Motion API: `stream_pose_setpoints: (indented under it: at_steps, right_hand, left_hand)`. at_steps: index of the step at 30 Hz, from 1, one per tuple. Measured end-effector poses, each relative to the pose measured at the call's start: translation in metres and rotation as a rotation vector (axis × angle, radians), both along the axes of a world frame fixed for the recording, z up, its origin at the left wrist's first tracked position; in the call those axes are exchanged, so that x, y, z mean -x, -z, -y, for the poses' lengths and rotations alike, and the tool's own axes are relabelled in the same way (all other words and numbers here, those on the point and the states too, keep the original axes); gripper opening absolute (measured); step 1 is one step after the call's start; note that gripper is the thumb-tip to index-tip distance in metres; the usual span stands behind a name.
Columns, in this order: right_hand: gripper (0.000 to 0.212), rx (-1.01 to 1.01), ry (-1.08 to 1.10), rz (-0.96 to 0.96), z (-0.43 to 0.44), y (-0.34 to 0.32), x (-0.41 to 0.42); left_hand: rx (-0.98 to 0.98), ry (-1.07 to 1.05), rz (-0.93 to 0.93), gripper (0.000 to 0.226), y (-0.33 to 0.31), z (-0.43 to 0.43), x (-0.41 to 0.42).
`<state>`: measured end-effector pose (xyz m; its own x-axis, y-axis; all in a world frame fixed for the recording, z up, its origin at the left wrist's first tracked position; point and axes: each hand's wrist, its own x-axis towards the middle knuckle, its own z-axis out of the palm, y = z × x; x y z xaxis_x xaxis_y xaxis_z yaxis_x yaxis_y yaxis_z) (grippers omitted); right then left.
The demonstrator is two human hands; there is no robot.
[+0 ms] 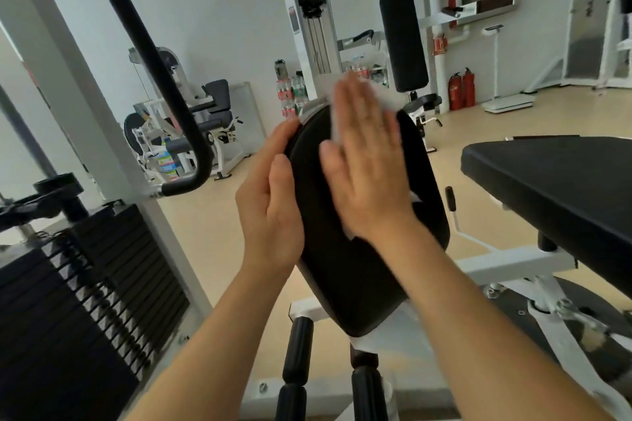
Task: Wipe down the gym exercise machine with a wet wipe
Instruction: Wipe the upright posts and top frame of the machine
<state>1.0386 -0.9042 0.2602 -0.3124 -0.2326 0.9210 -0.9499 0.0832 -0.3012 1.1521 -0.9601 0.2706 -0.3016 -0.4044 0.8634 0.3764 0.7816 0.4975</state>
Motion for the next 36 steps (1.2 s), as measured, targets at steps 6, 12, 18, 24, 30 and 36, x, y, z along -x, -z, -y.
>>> stream_pose_setpoints:
  at_steps: [6,12,18,24,30,36]
  right_hand:
    - [0.076,0.116,0.11,0.69,-0.018,0.106,0.014]
    - [0.08,0.149,0.054,0.801,-0.004,0.16,-0.076]
    - [0.068,-0.048,0.118,0.17,0.005,0.067,-0.082]
    - [0.041,-0.191,0.087,-0.387,0.008,-0.021,-0.059]
    - [0.032,0.109,-0.465,-0.125,-0.006,-0.022,-0.065]
    - [0.038,0.239,-0.824,0.357,-0.037,-0.007,-0.081]
  left_hand:
    - [0.022,0.011,0.017,0.041,0.006,0.007,0.002]
    - [0.006,0.015,0.036,0.043,0.005,0.009,0.002]
    - [-0.098,0.216,0.229,0.039,-0.014,0.01,-0.012]
    - [-0.439,0.448,0.23,0.039,-0.027,0.028,-0.031]
    - [-0.155,0.034,0.024,0.04,-0.01,-0.005,-0.053]
    - [0.3,-0.237,0.121,0.047,0.011,-0.044,-0.035]
